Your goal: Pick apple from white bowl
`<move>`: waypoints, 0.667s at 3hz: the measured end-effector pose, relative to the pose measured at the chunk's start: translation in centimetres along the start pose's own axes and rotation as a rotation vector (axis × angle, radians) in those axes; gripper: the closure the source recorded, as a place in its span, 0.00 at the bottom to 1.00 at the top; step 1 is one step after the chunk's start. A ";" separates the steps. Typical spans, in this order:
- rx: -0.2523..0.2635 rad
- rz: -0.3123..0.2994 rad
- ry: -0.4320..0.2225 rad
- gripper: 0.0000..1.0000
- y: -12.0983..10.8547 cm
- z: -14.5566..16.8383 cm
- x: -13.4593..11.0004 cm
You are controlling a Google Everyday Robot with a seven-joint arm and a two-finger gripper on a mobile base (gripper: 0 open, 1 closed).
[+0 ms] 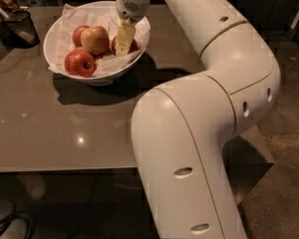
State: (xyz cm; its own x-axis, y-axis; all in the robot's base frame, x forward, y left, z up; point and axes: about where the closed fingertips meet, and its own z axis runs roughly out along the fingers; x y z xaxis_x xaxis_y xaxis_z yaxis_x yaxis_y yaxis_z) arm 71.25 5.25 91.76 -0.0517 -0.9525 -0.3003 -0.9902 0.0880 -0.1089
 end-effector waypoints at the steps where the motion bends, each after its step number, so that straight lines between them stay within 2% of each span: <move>1: -0.015 0.010 0.003 0.36 0.3 0.4 0.3; 2: -0.034 0.016 0.004 0.35 0.6 1.1 0.5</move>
Offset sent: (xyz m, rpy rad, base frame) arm -0.0316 -0.0195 -0.0169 -0.0578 0.1460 0.0107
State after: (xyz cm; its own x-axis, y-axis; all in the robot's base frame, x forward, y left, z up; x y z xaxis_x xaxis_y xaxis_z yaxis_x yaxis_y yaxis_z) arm 70.81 5.16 90.47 -0.0684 -0.9521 -0.2980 -0.9930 0.0939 -0.0720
